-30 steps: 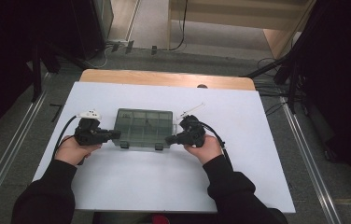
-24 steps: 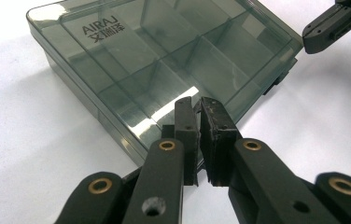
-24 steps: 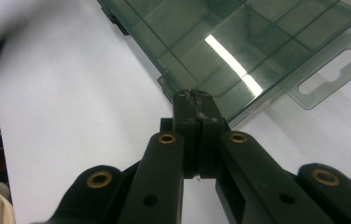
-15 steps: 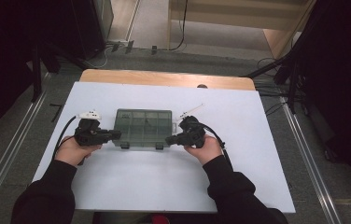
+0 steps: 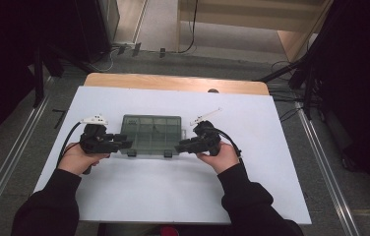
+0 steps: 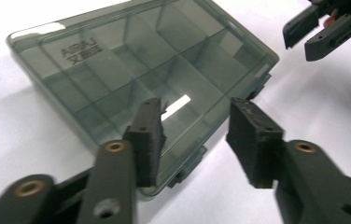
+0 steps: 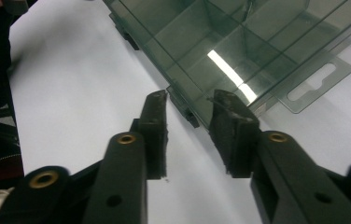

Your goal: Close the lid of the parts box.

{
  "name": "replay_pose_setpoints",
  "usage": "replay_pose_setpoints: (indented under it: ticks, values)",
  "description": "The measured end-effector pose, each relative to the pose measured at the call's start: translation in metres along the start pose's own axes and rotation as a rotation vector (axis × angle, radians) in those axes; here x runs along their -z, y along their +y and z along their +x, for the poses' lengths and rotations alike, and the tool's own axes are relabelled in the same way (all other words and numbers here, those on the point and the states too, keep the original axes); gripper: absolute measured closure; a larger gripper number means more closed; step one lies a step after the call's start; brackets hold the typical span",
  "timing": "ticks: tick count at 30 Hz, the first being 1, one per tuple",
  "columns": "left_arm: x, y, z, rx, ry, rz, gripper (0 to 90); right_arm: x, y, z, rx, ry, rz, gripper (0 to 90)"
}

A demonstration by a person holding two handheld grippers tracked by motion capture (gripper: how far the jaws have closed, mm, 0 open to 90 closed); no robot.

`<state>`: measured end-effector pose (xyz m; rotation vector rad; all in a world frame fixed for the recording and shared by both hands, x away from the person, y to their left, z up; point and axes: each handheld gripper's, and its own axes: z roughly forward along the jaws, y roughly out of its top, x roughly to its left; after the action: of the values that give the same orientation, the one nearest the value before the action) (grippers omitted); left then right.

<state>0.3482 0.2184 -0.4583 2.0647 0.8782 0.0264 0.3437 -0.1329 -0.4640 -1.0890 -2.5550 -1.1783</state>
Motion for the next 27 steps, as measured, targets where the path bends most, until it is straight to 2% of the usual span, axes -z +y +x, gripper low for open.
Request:
replay_pose_setpoints:
  ticks: [5, 10, 12, 15, 24, 27]
  values:
    - [0.000, 0.002, -0.007, -0.050, 0.004, -0.015, 42.2, 0.007, -0.003, 0.002, 0.008, 0.011, -0.019, 55.8]
    - [0.000, 0.003, -0.012, -0.056, -0.011, -0.020, 34.5, 0.012, -0.009, 0.001, 0.031, -0.007, -0.045, 42.3]
    - [-0.001, 0.003, -0.016, -0.069, -0.017, -0.023, 33.1, 0.013, -0.012, 0.001, 0.039, -0.020, -0.052, 39.8]
    - [-0.003, 0.002, -0.023, -0.109, 0.005, -0.023, 32.2, 0.016, -0.016, -0.001, 0.043, -0.016, -0.060, 35.4]
    - [-0.007, -0.005, -0.038, -0.166, 0.028, -0.045, 28.3, 0.021, -0.027, 0.003, 0.066, -0.014, -0.105, 25.3]
    - [-0.007, -0.008, -0.042, -0.181, 0.039, -0.056, 28.3, 0.021, -0.032, 0.004, 0.083, -0.011, -0.104, 24.0]
